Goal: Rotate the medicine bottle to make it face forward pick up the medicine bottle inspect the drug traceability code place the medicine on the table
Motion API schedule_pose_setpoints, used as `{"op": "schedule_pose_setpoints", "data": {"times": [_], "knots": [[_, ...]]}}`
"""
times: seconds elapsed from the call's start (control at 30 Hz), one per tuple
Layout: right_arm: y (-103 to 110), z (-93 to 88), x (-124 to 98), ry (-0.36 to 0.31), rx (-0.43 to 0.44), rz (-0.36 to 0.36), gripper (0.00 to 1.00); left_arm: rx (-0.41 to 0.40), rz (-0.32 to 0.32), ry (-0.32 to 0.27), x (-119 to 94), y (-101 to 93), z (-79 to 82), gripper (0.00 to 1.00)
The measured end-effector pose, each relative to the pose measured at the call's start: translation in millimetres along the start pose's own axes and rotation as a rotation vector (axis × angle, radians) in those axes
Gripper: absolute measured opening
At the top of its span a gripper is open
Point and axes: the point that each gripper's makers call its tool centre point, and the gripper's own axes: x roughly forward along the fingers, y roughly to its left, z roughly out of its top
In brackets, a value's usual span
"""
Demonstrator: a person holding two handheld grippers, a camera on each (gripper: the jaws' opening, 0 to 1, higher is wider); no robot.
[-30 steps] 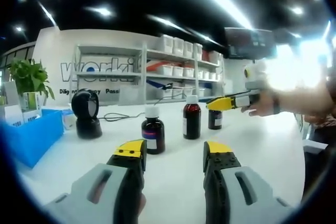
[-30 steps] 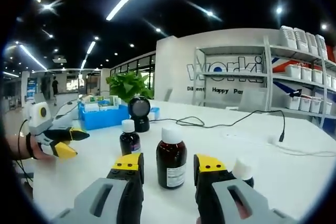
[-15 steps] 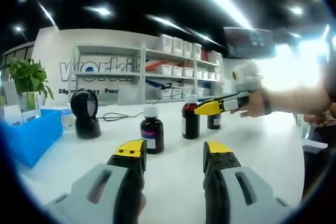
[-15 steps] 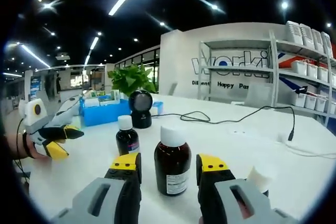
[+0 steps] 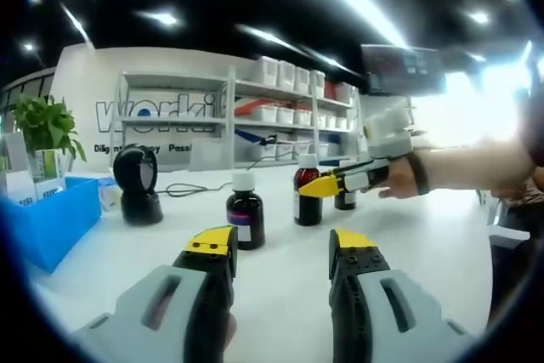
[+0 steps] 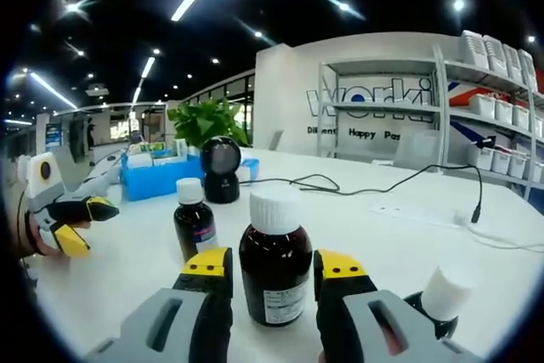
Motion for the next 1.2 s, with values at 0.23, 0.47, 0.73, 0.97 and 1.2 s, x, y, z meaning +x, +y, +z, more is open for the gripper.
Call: {"op": "schedule_pose_setpoints", "data": {"times": [0.23, 0.47, 0.73, 0.97, 1.2], "knots": [[-3, -0.1, 0, -0.003, 0.008, -0.007, 0.28, 0.002, 0.002, 0.002, 0, 0.1, -0.3, 0.34], [-7, 0.8, 1, -0.015, 0.006, -0.042, 0.28, 0.004, 0.001, 0.003, 0, -0.1, -0.2, 0.34], [-9, 0.8, 2, -0.007, 0.013, -0.095, 0.28, 0.008, 0.001, 0.004, 0, -1.2, -0.2, 0.34], [-9, 0.0, 2, -0.02, 0.015, -0.157, 0.28, 0.011, 0.001, 0.005, 0, -2.0, -0.2, 0.34], [-5, 0.5, -1, -0.026, 0.034, -0.227, 0.28, 0.011, -0.002, 0.004, 0, -2.7, 0.1, 0.34]]}}
